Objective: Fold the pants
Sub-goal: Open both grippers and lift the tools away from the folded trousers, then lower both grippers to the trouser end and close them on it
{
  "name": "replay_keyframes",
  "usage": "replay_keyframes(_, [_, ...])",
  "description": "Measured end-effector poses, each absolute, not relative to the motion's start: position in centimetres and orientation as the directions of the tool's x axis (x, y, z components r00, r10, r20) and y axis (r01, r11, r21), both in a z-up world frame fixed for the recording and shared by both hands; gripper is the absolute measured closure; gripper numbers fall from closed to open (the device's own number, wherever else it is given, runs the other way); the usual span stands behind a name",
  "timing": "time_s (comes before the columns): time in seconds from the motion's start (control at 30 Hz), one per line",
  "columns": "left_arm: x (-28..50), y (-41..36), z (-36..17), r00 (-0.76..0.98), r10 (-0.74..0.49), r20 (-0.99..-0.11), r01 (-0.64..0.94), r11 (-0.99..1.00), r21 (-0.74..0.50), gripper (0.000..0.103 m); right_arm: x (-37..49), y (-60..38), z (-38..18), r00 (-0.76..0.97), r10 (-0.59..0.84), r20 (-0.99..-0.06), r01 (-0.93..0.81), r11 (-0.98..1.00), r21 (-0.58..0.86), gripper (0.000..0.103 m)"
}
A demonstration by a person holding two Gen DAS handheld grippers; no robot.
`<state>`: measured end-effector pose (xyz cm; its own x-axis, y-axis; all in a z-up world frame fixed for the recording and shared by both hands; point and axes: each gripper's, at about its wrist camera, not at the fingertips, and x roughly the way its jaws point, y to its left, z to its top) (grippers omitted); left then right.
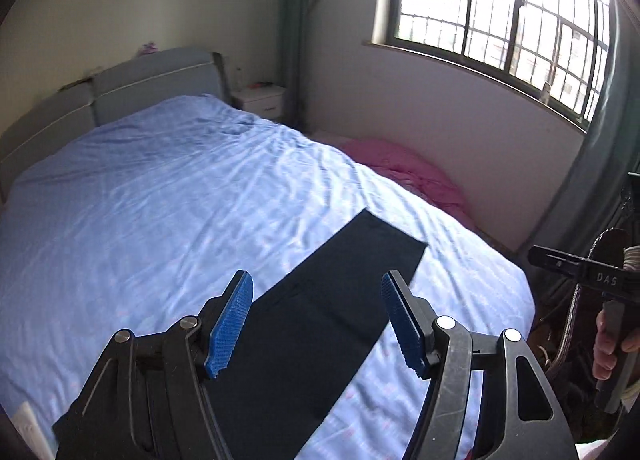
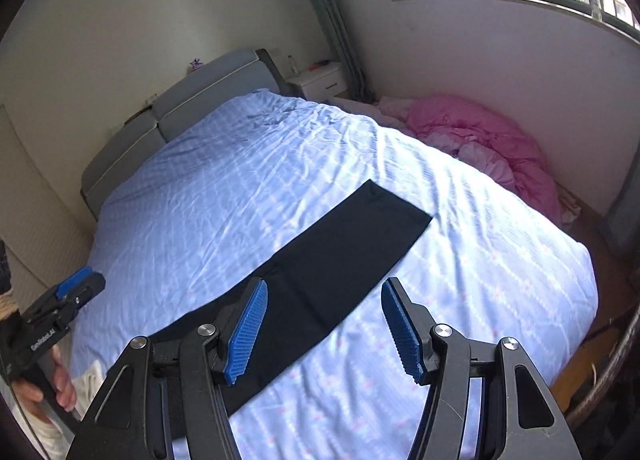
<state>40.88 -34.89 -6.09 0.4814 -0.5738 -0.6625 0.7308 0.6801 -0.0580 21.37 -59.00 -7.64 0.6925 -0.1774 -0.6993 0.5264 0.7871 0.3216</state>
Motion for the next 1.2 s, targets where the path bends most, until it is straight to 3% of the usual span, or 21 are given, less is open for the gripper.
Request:
replay_keyframes(0.17, [43.9,-45.4,-7.9,0.391,-0.622,-0.678,0.794,0.601,-0.093,0.037,23.4,-67.4,-10.3,0.698,-0.094,-0.71,0.503,0.771,0.392,0.042])
replay_keyframes(0.5, [52.1,-62.1,-16.4,0.237,-0.518,-0.822,0.936,0.349,0.05,0.037,28.5,-78.8,-18.5,0.671,-0.079,-0.737,0.576,0.681,0.452,0.044])
replay_keyframes(0.73, [57.4,-69.2,-24.7,0.068,-0.453,-0.889,0.966,0.253,-0.055,0.05,31.6,-81.8,-26.0,0.634,-0.037,-0.773,0.637,0.593,0.493,0.053])
replay_keyframes(0.8, [58.7,-71.0,-27.1,0.064,-0.413,-0.908,0.968,0.246,-0.043,0.058,32.3,-82.4,-27.9,0.626,-0.025,-0.78,0.652,0.566,0.505,0.056])
replay_keyframes(1.17, [63.3,-74.9,-32.3,0.011,-0.336,-0.942,0.967,0.243,-0.075,0.058,34.5,-83.9,-33.8,0.615,0.035,-0.787,0.697,0.443,0.564,0.065])
replay_keyframes(1.2, [63.5,-75.0,-32.7,0.003,-0.331,-0.944,0.966,0.245,-0.083,0.061,34.7,-83.9,-34.0,0.613,0.038,-0.789,0.699,0.439,0.564,0.065])
